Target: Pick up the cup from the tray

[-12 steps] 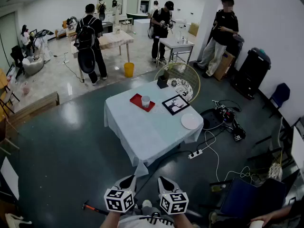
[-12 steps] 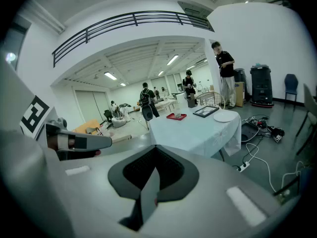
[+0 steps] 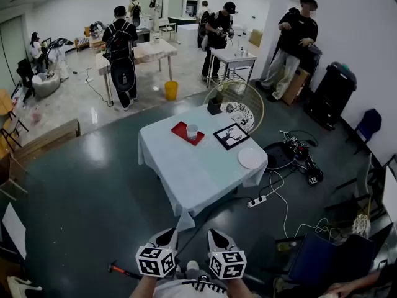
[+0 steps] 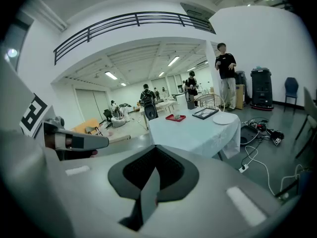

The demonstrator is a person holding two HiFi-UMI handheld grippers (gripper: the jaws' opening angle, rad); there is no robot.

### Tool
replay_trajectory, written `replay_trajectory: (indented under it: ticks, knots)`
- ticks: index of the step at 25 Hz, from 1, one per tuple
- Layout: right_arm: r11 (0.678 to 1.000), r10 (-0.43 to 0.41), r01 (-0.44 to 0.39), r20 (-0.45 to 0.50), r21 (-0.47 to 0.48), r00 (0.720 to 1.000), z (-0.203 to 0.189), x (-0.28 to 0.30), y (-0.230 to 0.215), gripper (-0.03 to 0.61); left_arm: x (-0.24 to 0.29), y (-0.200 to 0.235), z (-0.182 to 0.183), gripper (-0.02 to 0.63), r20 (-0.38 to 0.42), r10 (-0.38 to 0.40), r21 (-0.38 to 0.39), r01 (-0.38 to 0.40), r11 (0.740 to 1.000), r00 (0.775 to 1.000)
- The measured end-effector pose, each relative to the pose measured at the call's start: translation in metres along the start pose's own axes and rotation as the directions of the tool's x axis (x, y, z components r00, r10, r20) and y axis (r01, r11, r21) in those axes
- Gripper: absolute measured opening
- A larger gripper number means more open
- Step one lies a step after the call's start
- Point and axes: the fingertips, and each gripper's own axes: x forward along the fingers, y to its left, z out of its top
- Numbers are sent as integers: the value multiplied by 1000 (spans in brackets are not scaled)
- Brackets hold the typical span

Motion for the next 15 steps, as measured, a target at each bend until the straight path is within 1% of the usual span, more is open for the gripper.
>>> replay_trajectory:
  ticks: [4, 5, 8, 10, 11, 14, 15]
  knots:
    - [997, -22, 23, 11, -71, 1000, 1, 1, -2, 25, 2, 1, 2, 0, -5, 4, -10, -4, 1000, 1000]
    - [997, -24, 25, 12, -72, 1000, 1, 0, -4, 25, 3, 1, 2, 0, -6, 5, -16, -5, 1000, 1000]
    - [1000, -29, 29, 20, -12, 999, 0, -2, -16, 25, 6, -3, 2, 0, -10, 6, -12, -6, 1000, 1000]
    - [999, -39, 39, 26, 10, 999, 2, -2, -25, 25, 9, -4, 3, 0, -11, 8, -11, -8, 1000, 1000]
    - [999, -46, 46, 27, 4, 999, 2, -2, -30, 25, 11, -4, 2, 0, -12, 12, -18, -12, 1000, 1000]
    - [996, -67, 68, 20, -60, 998, 2, -1, -41, 25, 17, 2, -2, 0, -15, 41, -53, -42, 998, 999]
    - [995, -67, 68, 18, -66, 998, 1, -1, -43, 25, 18, 3, -2, 0, -13, 51, -61, -52, 997, 999]
